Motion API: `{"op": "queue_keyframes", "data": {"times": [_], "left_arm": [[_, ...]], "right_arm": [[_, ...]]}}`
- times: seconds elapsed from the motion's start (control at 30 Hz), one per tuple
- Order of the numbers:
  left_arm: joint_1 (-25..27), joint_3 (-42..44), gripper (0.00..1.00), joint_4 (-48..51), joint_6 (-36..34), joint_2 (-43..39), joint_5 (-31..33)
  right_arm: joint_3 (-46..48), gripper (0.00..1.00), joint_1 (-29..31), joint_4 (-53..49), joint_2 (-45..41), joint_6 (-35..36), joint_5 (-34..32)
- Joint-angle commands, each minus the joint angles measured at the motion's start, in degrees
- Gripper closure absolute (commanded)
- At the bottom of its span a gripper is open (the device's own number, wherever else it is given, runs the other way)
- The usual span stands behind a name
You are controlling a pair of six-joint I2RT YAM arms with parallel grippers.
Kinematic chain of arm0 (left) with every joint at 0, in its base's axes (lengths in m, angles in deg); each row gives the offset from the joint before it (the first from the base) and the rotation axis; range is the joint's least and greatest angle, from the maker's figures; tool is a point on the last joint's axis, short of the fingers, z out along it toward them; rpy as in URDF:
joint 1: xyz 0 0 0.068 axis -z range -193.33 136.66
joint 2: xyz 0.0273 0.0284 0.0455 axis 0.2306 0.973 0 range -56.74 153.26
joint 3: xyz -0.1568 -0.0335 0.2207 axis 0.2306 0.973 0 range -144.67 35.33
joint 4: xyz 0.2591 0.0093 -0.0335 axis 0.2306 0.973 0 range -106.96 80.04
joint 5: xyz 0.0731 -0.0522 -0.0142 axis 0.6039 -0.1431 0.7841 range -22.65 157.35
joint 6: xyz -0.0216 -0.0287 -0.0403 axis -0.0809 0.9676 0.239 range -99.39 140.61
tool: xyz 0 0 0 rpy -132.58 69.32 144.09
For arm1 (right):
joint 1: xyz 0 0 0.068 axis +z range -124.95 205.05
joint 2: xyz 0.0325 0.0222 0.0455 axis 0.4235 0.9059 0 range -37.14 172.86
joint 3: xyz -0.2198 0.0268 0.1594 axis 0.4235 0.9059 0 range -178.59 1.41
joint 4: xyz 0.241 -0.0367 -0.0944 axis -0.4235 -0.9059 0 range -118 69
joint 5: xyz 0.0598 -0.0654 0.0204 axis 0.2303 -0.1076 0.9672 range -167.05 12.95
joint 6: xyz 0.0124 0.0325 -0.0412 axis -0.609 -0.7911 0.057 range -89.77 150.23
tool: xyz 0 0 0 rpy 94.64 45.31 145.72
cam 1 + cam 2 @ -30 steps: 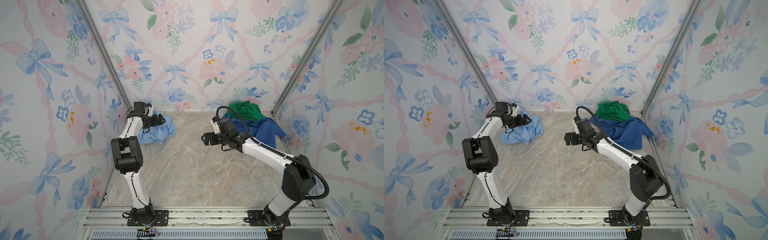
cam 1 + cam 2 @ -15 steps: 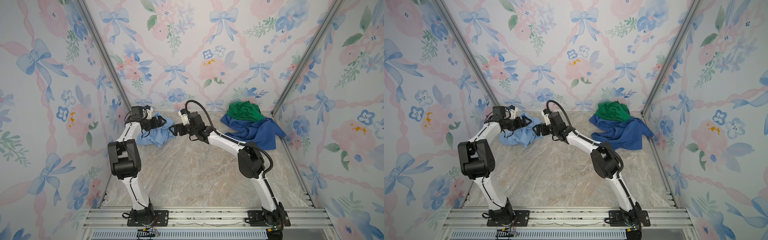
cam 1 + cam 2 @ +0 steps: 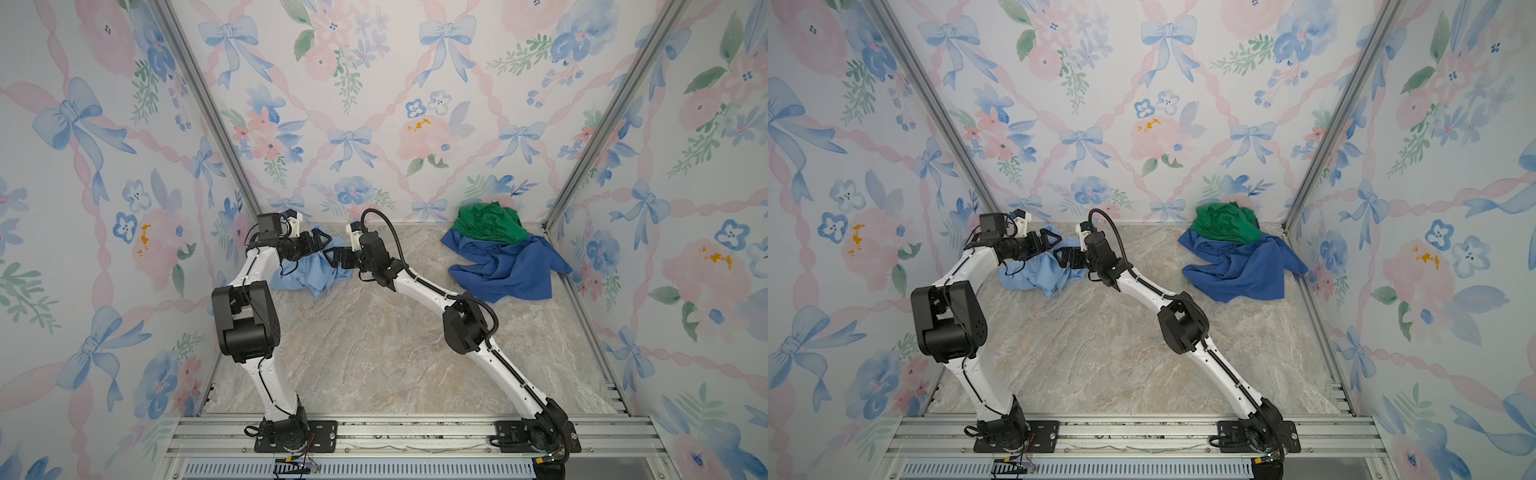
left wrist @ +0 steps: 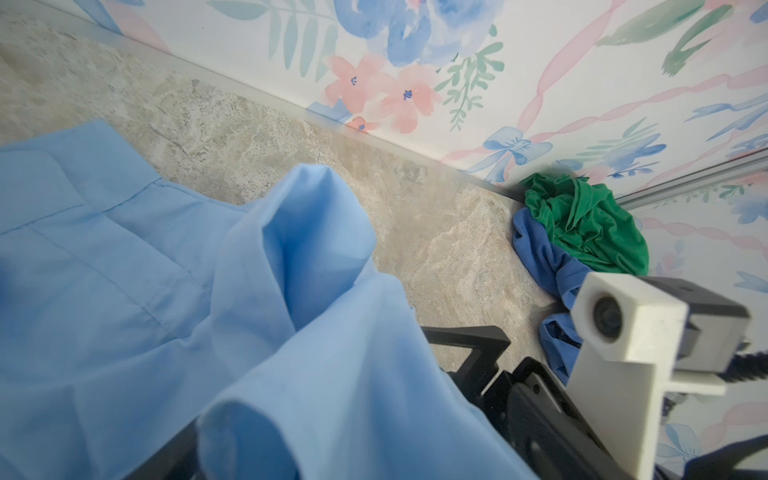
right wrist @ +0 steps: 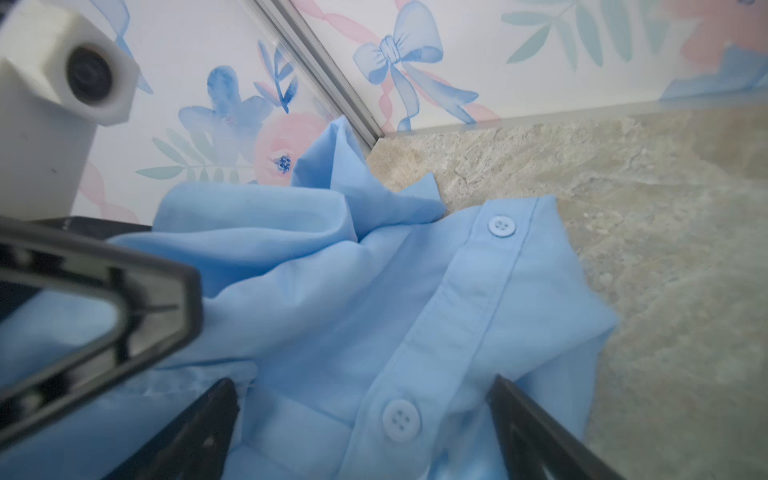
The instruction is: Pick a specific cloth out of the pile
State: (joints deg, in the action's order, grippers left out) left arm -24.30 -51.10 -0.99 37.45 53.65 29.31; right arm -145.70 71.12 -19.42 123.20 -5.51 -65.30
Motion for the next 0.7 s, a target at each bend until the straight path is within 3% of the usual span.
{"op": "queue_keyframes", "data": {"times": [0.0, 0.13, 0.27, 0.37, 0.4, 0.47, 0.57, 0.67], "left_arm": [[-0.6, 0.9, 0.02, -2.3, 2.1, -2.5, -3.9], [-0.7, 1.5, 0.02, -4.9, 4.4, -2.6, -5.9], [-0.7, 1.8, 0.05, -5.3, 4.6, -2.7, -5.2], [-1.1, 1.8, 0.3, -5.4, 4.9, -2.3, -6.5], [-1.2, 1.7, 0.37, -5.7, 5.1, -2.0, -7.3], [-1.3, 1.6, 0.57, -5.9, 5.5, -1.7, -8.0], [-1.5, 1.7, 0.48, -6.3, 5.4, -1.9, -8.3], [-2.0, 1.9, 0.24, -7.4, 5.7, -2.4, -8.8]], "right_arm": [[-0.7, 0.08, 1.1, -1.9, 0.3, -1.5, -1.7], [-0.7, 0.18, 1.1, -3.0, 1.1, -1.8, -2.4], [-1.1, 0.38, 1.1, -1.6, 1.8, -3.1, -2.4], [-0.7, 0.74, 1.1, -2.1, 1.6, -2.8, -3.2], [-0.6, 1.0, 1.0, -2.4, 1.4, -2.9, -3.8], [-0.2, 1.0, 0.9, -2.3, 1.3, -3.5, -4.9], [-0.7, 1.0, 0.9, -3.0, 1.4, -3.9, -5.4], [-1.7, 1.0, 1.1, -5.8, 1.5, -2.2, -6.7]]}}
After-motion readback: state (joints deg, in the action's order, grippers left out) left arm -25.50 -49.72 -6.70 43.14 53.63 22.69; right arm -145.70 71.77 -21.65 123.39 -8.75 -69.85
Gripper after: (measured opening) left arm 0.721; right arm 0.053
